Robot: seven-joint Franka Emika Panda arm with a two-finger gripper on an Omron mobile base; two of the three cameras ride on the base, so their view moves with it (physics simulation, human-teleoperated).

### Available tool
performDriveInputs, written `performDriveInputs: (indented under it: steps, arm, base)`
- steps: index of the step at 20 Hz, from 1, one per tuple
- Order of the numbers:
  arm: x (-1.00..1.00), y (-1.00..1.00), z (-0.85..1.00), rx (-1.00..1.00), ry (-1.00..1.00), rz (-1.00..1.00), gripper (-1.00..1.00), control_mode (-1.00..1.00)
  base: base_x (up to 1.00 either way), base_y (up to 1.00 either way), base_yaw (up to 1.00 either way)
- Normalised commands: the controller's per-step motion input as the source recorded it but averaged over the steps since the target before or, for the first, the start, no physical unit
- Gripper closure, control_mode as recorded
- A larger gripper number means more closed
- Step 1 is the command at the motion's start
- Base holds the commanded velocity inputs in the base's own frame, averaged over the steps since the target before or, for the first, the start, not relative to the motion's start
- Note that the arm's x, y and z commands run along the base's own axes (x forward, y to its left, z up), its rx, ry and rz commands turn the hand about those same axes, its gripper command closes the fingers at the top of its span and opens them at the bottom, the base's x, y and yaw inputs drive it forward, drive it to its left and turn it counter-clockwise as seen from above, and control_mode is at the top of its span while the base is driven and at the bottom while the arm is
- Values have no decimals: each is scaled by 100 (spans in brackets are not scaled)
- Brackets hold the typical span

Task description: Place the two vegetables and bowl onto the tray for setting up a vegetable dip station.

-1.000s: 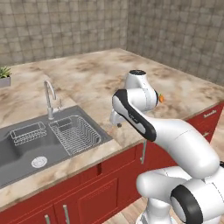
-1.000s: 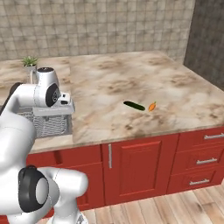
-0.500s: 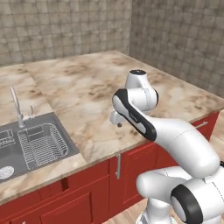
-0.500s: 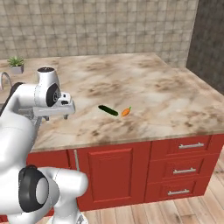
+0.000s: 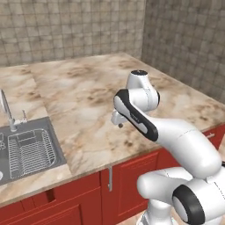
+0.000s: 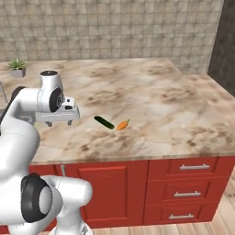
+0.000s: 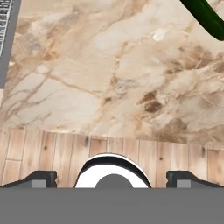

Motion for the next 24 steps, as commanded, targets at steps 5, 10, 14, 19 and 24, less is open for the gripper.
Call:
performDriveInputs:
  steps: [5, 10, 14, 19, 24]
  arm:
    - [0, 0, 0, 0, 0, 0, -100, 100]
    - [0, 0, 0, 0, 0, 0, -100, 100]
    - [0, 0, 0, 0, 0, 0, -100, 100]
    - [0, 0, 0, 0, 0, 0, -100, 100]
    - [0, 0, 0, 0, 0, 0, -100, 100]
  base:
    - [61, -31, 15]
    - [62, -38, 14]
    - [61, -59, 11]
    - [13, -16, 5]
    - [1, -3, 1]
